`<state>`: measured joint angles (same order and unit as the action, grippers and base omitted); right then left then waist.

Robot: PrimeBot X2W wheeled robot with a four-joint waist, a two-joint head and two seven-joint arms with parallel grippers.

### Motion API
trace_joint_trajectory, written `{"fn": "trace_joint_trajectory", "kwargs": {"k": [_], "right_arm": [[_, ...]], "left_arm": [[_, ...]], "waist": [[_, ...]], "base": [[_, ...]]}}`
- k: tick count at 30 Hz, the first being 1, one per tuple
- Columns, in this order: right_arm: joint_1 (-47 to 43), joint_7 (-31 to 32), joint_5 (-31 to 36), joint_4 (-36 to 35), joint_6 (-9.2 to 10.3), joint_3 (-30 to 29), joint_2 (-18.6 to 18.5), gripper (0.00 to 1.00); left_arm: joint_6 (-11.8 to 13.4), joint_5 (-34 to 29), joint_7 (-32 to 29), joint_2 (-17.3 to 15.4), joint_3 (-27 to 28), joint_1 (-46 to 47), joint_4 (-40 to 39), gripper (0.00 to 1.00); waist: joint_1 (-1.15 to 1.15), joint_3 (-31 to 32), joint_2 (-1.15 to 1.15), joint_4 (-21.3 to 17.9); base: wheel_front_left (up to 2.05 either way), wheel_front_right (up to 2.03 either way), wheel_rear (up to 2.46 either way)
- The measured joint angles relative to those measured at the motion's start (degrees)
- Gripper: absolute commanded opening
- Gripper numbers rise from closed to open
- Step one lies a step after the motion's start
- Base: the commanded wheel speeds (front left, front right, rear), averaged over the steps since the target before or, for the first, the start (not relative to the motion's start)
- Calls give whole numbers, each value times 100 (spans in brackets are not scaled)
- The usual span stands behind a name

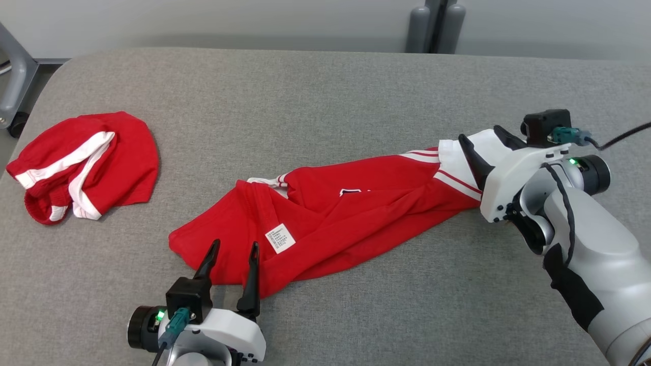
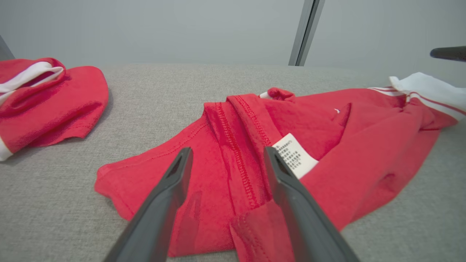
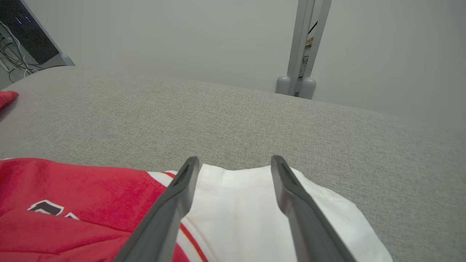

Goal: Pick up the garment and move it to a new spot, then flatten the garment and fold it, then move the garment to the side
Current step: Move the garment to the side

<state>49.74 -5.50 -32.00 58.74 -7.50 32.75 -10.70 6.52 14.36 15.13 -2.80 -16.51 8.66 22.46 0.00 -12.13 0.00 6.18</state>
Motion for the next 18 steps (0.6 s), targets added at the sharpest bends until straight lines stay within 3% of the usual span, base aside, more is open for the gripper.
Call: {"fn": "trace_joint_trajectory", "kwargs": {"k": [6,15,16,18], "right_arm": [[268,425,16,40,0,260,24,100],[450,1044,236,728,0,353,-30,100],[454,1063,257,799,0,345,-30,93],[462,1046,300,909,0,314,-18,36]], "left_arm": [[13,102,1,0,-122,16,18,100],[65,238,0,2,-220,16,-2,100],[78,250,0,3,-232,16,-7,100],[99,279,0,-1,-248,29,-16,100]], "waist": [[0,-70,0,225],[0,-248,0,517],[0,-268,0,531],[0,-306,0,550]], "base": [[0,0,0],[0,0,0],[0,0,0],[0,0,0]]}}
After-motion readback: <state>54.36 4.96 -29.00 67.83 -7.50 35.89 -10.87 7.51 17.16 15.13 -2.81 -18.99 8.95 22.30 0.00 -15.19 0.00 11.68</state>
